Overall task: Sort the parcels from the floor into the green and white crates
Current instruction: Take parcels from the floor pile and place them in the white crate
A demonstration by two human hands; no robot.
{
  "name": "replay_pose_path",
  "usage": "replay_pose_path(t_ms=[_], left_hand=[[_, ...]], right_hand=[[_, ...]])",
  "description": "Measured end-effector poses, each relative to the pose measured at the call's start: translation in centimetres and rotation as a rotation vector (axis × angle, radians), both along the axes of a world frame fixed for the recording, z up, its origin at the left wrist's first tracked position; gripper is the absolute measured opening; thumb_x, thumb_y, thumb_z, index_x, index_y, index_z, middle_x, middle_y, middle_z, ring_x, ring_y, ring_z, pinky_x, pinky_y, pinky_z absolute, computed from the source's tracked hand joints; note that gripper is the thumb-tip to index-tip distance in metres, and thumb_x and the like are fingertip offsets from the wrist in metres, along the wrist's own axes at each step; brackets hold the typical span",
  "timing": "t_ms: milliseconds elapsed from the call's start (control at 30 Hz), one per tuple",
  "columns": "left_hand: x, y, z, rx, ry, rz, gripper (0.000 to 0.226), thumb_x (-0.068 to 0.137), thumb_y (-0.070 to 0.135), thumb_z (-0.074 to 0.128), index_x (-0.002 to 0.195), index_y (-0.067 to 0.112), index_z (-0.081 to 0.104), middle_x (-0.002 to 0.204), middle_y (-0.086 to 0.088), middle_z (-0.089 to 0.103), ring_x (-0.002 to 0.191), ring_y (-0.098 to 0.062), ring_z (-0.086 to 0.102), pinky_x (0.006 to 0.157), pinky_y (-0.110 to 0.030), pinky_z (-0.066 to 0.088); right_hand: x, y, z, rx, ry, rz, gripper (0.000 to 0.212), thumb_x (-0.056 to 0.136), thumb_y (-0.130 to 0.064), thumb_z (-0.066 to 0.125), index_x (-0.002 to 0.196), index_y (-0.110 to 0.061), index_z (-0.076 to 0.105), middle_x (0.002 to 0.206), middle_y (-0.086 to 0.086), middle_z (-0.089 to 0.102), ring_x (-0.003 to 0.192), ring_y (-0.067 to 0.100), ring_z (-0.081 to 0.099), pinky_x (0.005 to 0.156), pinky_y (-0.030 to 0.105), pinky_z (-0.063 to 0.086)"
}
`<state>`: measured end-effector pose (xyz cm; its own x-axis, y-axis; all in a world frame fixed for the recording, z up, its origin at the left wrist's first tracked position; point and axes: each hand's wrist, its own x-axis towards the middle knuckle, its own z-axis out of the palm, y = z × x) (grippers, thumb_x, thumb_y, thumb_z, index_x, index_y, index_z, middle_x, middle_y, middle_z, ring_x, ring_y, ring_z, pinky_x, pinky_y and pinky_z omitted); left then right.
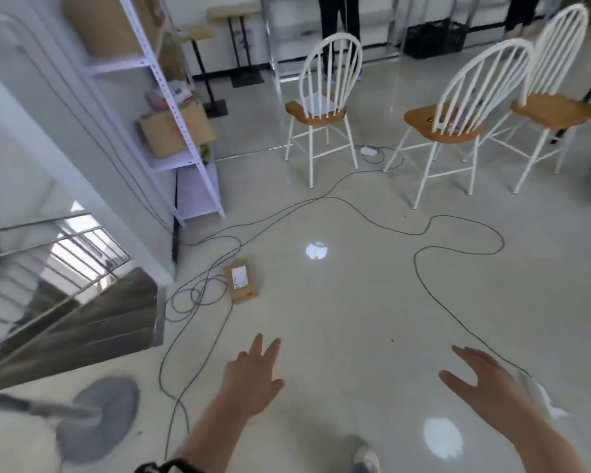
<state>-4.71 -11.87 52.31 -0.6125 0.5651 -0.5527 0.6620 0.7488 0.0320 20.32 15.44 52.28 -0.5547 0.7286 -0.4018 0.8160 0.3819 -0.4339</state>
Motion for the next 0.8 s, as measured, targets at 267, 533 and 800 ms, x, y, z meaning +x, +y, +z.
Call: replay_pose_path(t_ms=[267, 533, 800], left_hand=[[-12.7, -2.2, -3.8, -0.052, -0.103, 0.269, 0.073, 0.095, 0.05, 0.044, 0.153, 0.029, 0.005, 0.161, -0.002, 0.006, 0.138, -0.026, 0.034, 0.108, -0.036, 0.035], [-29.3, -3.8, -11.0, -0.096, -0.191, 0.318, 0.069, 0.094, 0.049, 0.045, 0.152, 0.031, 0.011, 0.16, -0.001, 0.012, 0.135, -0.024, 0.039, 0.105, -0.034, 0.037], [-52.5, -1.6, -24.3, -0.126, -0.213, 0.178, 0.064, 0.095, 0.043, 0.042, 0.151, 0.025, 0.016, 0.152, -0.001, 0.029, 0.132, -0.022, 0.041, 0.104, -0.035, 0.039]], right_hand=[[-19.7, 6.8, -1.7, -0.148, 0.127, 0.172, 0.05, 0.088, -0.037, 0.063, 0.135, -0.028, 0.049, 0.142, -0.006, 0.045, 0.129, 0.013, 0.043, 0.102, 0.028, 0.031], [-39.2, 7.1, -6.6, -0.218, 0.12, 0.165, 0.047, 0.09, -0.037, 0.06, 0.135, -0.029, 0.049, 0.142, -0.005, 0.043, 0.131, 0.016, 0.04, 0.1, 0.026, 0.029], [-58.1, 5.2, -18.7, -0.176, 0.124, 0.041, 0.046, 0.088, -0.034, 0.063, 0.132, -0.028, 0.052, 0.138, -0.004, 0.049, 0.128, 0.016, 0.044, 0.097, 0.025, 0.031]])
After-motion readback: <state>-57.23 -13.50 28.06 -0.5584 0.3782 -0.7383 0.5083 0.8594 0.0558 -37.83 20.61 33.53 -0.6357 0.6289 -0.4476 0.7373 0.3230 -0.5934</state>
